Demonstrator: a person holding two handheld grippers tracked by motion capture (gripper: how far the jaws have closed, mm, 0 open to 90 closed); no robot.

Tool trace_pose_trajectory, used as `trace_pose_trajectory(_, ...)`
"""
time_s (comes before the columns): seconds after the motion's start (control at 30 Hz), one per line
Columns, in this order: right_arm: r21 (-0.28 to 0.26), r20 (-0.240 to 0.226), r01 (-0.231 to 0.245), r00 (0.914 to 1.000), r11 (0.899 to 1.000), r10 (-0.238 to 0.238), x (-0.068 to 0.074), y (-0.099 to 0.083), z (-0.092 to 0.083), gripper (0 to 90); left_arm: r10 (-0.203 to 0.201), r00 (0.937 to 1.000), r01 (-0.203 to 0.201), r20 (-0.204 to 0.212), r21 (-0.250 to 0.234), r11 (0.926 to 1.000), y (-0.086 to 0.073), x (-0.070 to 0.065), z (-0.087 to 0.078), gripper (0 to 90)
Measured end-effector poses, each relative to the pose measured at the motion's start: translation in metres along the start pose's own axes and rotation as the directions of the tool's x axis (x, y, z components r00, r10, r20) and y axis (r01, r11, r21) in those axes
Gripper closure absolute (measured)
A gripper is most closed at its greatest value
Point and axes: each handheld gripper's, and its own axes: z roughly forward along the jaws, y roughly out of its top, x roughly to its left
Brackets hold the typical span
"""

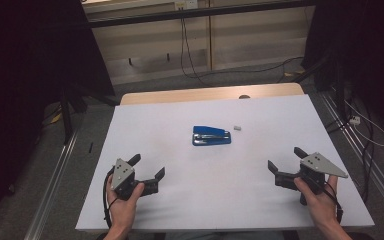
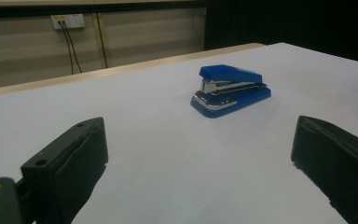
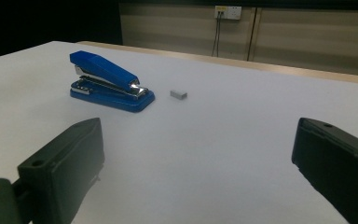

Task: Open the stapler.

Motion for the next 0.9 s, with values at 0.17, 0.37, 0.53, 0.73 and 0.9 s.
trace_pose_trajectory(0.17,0.000,-0.020,-0.003,0.9998,1.000,0.003,0.002,0.001,0.000,1.9,-0.013,0.9998,0.013,-0.013,0.014,0.9998,-0.002,0.003,0.000,3.7)
trace_pose_trajectory(0.37,-0.023,-0.043,0.005,0.9990,1.000,-0.006,0.006,0.004,0.000,2.0,-0.008,0.9989,0.010,-0.046,0.026,0.9996,-0.003,0.006,-0.003,3.8)
trace_pose_trajectory(0.53,-0.028,-0.084,0.001,0.9965,1.000,-0.003,0.007,0.005,0.002,1.7,-0.007,0.9979,0.009,-0.065,0.029,0.9995,-0.003,0.007,-0.002,3.3)
trace_pose_trajectory(0.73,-0.016,-0.116,0.019,0.9931,1.000,-0.021,0.014,0.005,0.006,0.6,-0.017,0.9991,0.019,-0.039,0.038,0.9991,-0.003,0.010,0.004,2.7)
trace_pose_trajectory(0.9,-0.007,-0.140,0.017,0.9900,1.000,-0.018,0.021,0.008,0.014,0.7,-0.008,0.9999,0.007,0.012,0.091,0.9959,-0.004,0.010,0.012,5.3)
